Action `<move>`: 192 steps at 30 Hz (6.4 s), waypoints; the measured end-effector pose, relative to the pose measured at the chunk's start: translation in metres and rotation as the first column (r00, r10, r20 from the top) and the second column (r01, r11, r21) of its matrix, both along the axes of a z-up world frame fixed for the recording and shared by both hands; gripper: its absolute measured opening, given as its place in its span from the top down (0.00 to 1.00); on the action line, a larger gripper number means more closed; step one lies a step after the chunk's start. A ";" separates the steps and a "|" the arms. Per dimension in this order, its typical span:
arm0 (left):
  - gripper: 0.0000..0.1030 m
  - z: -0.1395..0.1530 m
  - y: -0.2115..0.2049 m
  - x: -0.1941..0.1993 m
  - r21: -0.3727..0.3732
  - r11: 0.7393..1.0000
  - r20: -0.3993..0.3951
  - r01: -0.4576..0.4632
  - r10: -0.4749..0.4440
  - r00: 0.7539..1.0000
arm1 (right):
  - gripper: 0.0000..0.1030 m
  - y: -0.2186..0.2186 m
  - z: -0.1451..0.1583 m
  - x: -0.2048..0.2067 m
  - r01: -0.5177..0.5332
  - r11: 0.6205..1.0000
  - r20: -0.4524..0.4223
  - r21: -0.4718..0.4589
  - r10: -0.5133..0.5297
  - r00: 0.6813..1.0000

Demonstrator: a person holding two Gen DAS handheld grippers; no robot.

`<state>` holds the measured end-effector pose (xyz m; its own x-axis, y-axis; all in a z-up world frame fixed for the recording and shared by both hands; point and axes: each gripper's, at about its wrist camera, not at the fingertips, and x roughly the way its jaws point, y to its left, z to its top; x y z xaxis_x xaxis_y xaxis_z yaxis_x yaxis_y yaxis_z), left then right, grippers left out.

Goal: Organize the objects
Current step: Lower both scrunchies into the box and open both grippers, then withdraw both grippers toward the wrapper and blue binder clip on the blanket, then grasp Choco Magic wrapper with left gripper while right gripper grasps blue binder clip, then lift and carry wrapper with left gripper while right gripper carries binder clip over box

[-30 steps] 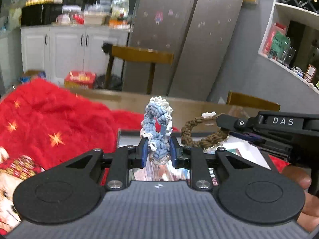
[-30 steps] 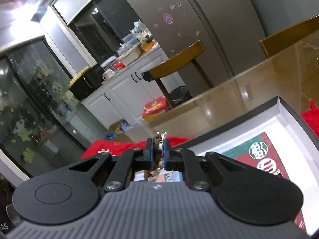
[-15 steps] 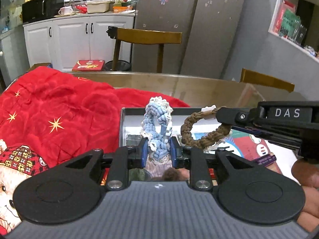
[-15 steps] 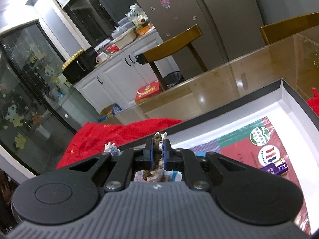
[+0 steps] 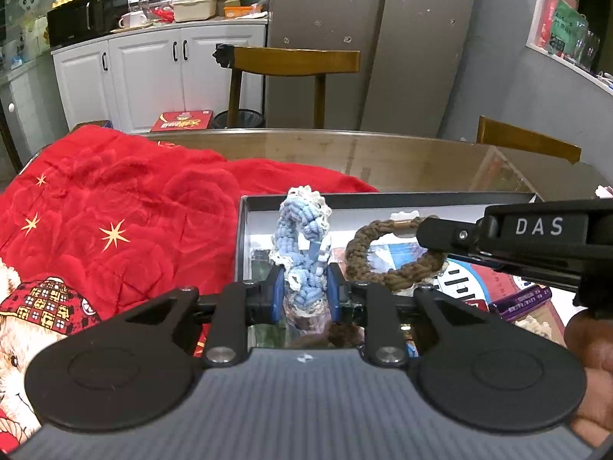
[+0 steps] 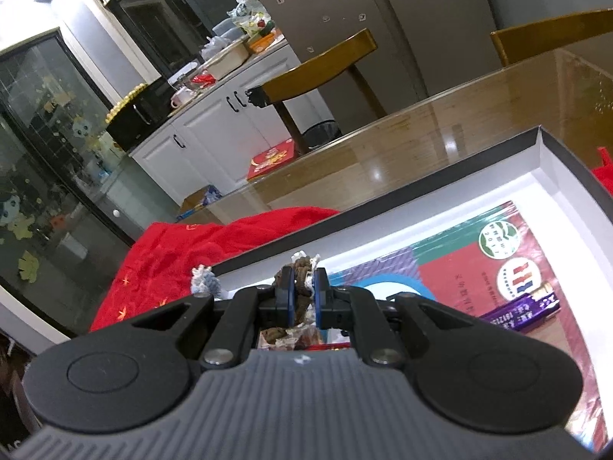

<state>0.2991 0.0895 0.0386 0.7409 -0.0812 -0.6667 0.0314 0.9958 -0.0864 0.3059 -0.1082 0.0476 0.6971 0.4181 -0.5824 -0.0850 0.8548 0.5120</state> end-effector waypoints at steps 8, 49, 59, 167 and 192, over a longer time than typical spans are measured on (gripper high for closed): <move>0.74 -0.004 0.000 0.003 0.005 1.000 -0.026 -0.013 0.013 1.000 | 0.88 0.002 -0.003 0.003 -0.004 1.000 -0.011 -0.007 0.004 1.000; 0.35 0.035 0.014 -0.010 -0.073 0.997 -0.025 -0.039 0.038 0.999 | 0.38 -0.008 0.017 -0.002 -0.030 0.999 -0.010 0.029 0.031 0.999; 0.31 0.090 0.018 -0.050 -0.130 0.991 0.106 -0.014 0.028 0.994 | 0.33 -0.021 0.086 -0.052 0.016 0.999 0.179 -0.030 -0.010 0.984; 0.48 -0.018 -0.042 -0.224 0.108 0.990 0.285 0.093 -0.121 0.951 | 0.70 -0.047 0.009 -0.224 0.000 0.982 0.327 -0.188 0.063 0.943; 0.48 0.156 -0.071 -0.095 -0.080 0.996 0.342 0.049 -0.019 0.940 | 0.70 -0.098 0.104 -0.047 0.064 0.997 0.196 -0.049 -0.053 0.979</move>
<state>0.2041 0.0183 0.1947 0.9180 -0.1560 -0.3646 0.1074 0.9828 -0.1501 0.2590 -0.2059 0.1517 0.8215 0.3444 -0.4544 -0.1269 0.8874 0.4431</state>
